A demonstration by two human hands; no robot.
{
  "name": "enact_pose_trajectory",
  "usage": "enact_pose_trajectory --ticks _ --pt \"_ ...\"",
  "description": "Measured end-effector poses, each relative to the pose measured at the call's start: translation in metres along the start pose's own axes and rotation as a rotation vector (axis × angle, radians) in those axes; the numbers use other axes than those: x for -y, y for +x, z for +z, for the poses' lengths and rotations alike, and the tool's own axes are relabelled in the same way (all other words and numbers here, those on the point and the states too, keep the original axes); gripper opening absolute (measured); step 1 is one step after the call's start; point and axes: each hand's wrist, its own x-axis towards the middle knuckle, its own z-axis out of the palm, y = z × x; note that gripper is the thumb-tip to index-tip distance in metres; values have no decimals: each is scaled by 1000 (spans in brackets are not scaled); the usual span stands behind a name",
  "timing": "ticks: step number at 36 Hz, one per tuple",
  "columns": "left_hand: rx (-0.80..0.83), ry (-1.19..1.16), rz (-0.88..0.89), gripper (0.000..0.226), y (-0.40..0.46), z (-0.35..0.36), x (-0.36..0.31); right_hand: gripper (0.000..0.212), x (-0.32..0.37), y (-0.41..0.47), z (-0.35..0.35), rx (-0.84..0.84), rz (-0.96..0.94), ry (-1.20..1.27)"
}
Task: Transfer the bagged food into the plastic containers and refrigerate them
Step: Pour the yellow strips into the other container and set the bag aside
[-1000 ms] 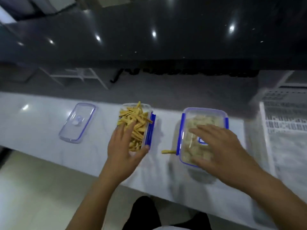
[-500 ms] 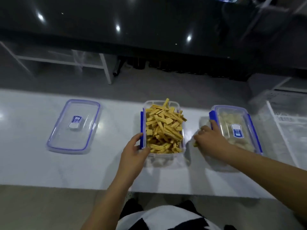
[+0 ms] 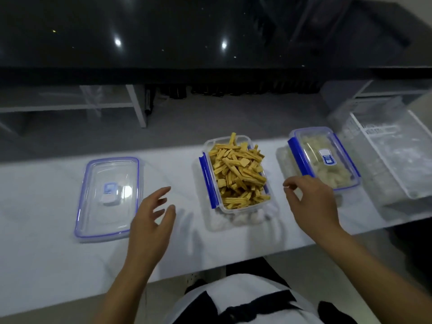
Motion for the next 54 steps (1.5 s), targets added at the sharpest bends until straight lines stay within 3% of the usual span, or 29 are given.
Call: enact_pose_trajectory --ticks 2,8,13,16,18,20,23,30,32,37,40,43,46,49,51,54 --pt "-26 37 24 40 1 -11 2 24 -5 -9 5 13 94 55" --pt "-66 136 25 40 -3 -17 21 60 -44 -67 46 152 351 -88" --pt "148 240 22 53 -10 14 21 61 -70 -94 67 159 403 -138" --pt "308 56 -102 64 -10 43 6 55 -75 -96 70 169 396 -106" --pt "360 -94 -120 59 -11 63 -5 51 -76 -93 66 106 377 13" --pt "344 -181 -135 56 -8 80 -12 54 -78 -89 59 57 401 135" --pt "294 -273 -221 61 -2 96 -17 62 -88 -78 42 12 434 122" --pt "211 -424 -338 48 2 104 -13 16 -116 -61 11 151 329 -124" --pt "200 -410 -326 49 4 104 -13 12 -110 -62 8 204 282 -224" --pt "184 -296 -249 57 8 86 -17 11 -70 -62 16 40 83 -17" --pt "104 -165 -147 56 11 63 -13 13 -30 -46 23 -84 -151 92" --pt "8 9 -76 57 14 31 -6 13 12 -25 25 -116 -268 137" --pt "-82 323 -74 70 23 -4 3 21 44 -11 28 -9 -262 94" --pt "-171 539 -160 86 32 -41 18 43 72 -11 32 140 -242 152" --pt "-203 595 -244 95 38 -65 32 49 92 -15 37 224 -309 260" --pt "-164 569 -366 103 49 -96 54 60 129 -17 55 499 -321 405"
